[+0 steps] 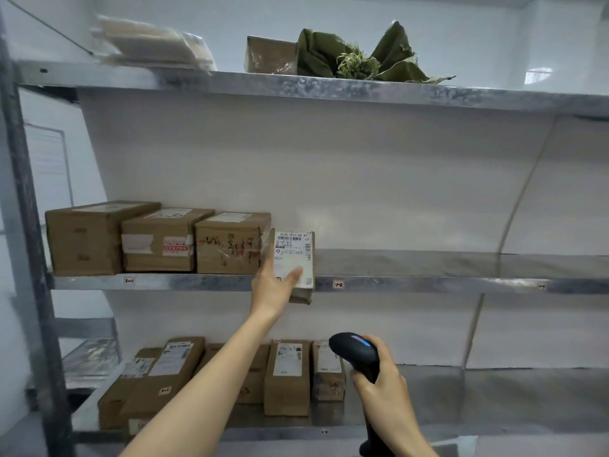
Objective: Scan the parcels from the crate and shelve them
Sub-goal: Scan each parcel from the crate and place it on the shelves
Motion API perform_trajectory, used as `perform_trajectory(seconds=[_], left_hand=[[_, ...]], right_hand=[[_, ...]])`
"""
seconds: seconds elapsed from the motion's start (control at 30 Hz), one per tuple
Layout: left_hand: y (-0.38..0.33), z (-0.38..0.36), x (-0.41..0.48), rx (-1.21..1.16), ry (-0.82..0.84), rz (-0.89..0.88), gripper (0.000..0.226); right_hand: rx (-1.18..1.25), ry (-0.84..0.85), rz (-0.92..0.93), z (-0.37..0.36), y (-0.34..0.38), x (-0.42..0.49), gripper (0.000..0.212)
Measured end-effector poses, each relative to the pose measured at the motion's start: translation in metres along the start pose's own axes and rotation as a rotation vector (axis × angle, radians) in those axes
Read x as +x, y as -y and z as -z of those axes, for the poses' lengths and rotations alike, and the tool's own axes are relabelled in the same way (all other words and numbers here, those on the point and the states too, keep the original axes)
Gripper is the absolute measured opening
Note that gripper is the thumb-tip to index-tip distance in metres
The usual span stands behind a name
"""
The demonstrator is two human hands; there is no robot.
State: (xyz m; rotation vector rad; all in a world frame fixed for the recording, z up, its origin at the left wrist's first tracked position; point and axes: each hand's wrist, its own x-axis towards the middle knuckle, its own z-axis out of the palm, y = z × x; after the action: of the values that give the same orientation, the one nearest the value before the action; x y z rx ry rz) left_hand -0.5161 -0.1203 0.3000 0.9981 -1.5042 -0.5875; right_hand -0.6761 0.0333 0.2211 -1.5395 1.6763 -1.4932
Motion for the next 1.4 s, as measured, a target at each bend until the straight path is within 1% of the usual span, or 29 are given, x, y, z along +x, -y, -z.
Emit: perform_trajectory(seconds=[0.2,0.33,0.47,0.73,0.83,0.9,0.97,1.07,1.17,1.27,1.4], left_hand=[[-0.002,-0.003,0.009,0.040,-0.012,0.025,0.058],[-0.005,-0.003,0.014,0.073,-0.027,-0.003,0.057],[-0.002,-0.003,0.016,0.156,-0.057,-0.046,0.067],[0.005,0.010,0.021,0.226,0.142,-0.093,0.099],[0.004,0.017,0.023,0.232,0.202,-0.134,0.098],[0.004,0.019,0.023,0.224,0.208,-0.148,0.094],[0.005,0.019,0.022,0.195,0.183,-0.170,0.089],[0.010,0.016,0.017,0.209,0.083,-0.190,0.087],[0.015,0.012,0.012,0.397,-0.031,-0.185,0.091],[0.018,0.009,0.010,0.588,-0.090,-0.206,0.092],[0.020,0.004,0.010,0.621,-0.144,-0.213,0.094]], right_hand=[[0.031,0.030,0.025,0.006,-0.010,0.017,0.052],[0.047,0.040,0.030,0.001,-0.012,0.024,0.053],[0.062,0.025,0.043,-0.006,-0.012,0.028,0.052],[0.060,-0.005,0.064,-0.016,-0.003,0.034,0.054],[0.062,-0.005,0.064,-0.019,0.000,0.034,0.053],[0.057,-0.003,0.064,-0.021,0.001,0.034,0.054],[0.058,-0.001,0.066,-0.023,0.001,0.033,0.053],[0.058,-0.005,0.070,-0.024,0.001,0.034,0.052],[0.061,-0.004,0.065,-0.024,-0.001,0.035,0.052],[0.052,-0.005,0.053,-0.023,-0.004,0.037,0.054],[0.062,-0.001,0.032,-0.020,-0.011,0.040,0.054]])
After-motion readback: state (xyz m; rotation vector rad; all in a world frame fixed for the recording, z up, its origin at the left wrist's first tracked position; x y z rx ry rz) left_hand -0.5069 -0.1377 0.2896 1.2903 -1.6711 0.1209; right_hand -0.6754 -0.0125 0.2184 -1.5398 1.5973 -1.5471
